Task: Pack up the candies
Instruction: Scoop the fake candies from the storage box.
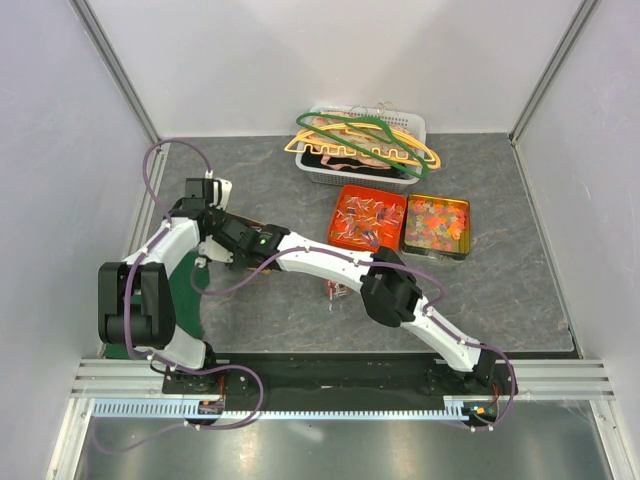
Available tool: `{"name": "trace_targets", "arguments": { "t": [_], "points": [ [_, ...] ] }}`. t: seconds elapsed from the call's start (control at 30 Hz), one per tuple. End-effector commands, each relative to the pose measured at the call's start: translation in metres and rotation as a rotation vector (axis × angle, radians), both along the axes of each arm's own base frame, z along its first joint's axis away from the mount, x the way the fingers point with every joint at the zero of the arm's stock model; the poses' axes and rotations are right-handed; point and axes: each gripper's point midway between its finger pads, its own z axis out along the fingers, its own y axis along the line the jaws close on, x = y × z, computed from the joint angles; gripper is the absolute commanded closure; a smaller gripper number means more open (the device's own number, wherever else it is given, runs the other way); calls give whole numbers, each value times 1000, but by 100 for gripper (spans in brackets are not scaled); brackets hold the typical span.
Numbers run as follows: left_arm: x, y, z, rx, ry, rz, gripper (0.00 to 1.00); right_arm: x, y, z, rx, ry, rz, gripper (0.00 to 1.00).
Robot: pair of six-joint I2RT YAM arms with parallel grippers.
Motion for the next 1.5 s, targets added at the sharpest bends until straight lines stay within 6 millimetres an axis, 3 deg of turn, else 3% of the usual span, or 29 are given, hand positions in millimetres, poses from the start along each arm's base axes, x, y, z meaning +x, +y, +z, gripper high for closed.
{"name": "trace_targets", "arguments": {
  "t": [0.0, 0.63, 0.9, 1.1, 1.33, 1.47],
  "points": [
    [30, -10, 39, -44, -182, -24, 98, -31, 35, 14, 116, 50, 75, 100],
    [31, -10, 37, -48, -176, -24, 98, 12, -26, 88, 304, 107, -138, 100],
    [31, -9, 37, -45, -177, -24, 98, 17, -37, 87, 272, 86, -156, 100],
    [30, -10, 36, -49, -173, -24, 98, 21, -54, 86, 234, 78, -181, 100],
    [31, -11, 35, -55, -172, -27, 98, 25, -81, 72, 174, 54, -217, 100],
    [31, -11, 32, -55, -164, -27, 98, 25, -87, 77, 181, 41, -218, 100]
  ]
}}
